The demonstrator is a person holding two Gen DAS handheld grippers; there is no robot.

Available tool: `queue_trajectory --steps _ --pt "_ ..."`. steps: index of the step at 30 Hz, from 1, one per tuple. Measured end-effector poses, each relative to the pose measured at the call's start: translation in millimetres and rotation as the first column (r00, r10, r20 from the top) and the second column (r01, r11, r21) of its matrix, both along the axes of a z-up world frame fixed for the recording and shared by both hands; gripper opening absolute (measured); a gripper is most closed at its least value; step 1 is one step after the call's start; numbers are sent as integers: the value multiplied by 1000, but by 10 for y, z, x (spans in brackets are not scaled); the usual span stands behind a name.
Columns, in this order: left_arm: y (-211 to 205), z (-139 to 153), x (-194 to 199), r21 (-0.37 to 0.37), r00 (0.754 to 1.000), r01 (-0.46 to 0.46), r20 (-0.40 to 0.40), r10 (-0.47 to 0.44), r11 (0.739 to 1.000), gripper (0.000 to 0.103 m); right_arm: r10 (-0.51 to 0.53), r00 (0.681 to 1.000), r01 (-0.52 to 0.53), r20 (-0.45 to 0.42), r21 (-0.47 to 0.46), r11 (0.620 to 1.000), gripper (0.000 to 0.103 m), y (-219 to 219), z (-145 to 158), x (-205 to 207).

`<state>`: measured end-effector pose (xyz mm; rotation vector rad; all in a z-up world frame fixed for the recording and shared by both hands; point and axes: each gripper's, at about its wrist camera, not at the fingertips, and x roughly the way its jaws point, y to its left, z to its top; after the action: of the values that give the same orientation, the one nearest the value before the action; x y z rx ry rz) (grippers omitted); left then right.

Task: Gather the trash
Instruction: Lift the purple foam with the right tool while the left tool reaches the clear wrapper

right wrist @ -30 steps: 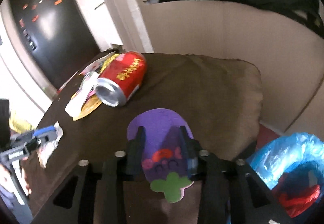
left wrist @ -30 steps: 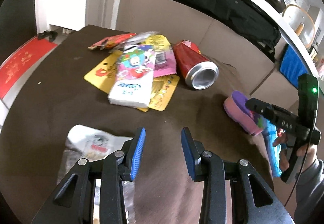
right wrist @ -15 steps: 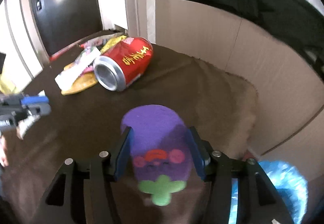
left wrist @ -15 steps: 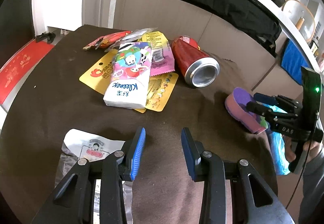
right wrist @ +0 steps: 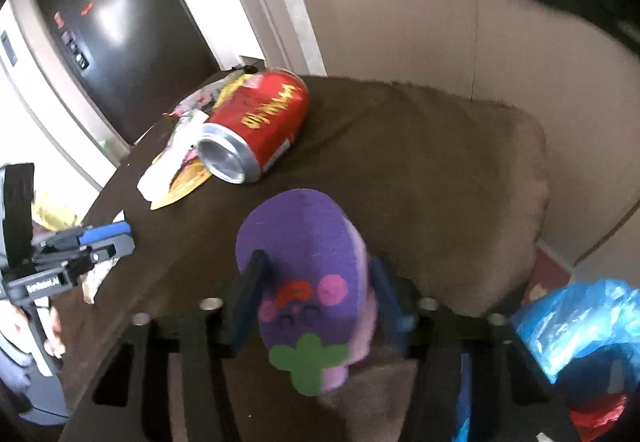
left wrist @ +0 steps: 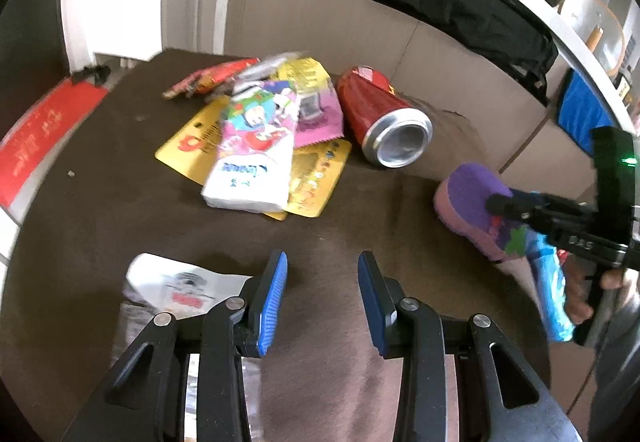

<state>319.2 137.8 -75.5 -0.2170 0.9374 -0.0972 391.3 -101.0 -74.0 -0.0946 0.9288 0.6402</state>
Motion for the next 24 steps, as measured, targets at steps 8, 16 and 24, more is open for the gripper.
queue_trajectory --steps 8,16,24 --pt "223 82 -207 1 998 -43 38 43 999 38 65 995 -64 80 -12 998 16 146 226 -411" --pt "209 66 -383 -16 999 -16 33 16 1000 38 25 973 14 229 -166 986 32 351 125 -575" --pt "399 53 -446 -7 998 -55 16 56 998 38 -88 985 109 149 -142 984 36 63 -35 -139"
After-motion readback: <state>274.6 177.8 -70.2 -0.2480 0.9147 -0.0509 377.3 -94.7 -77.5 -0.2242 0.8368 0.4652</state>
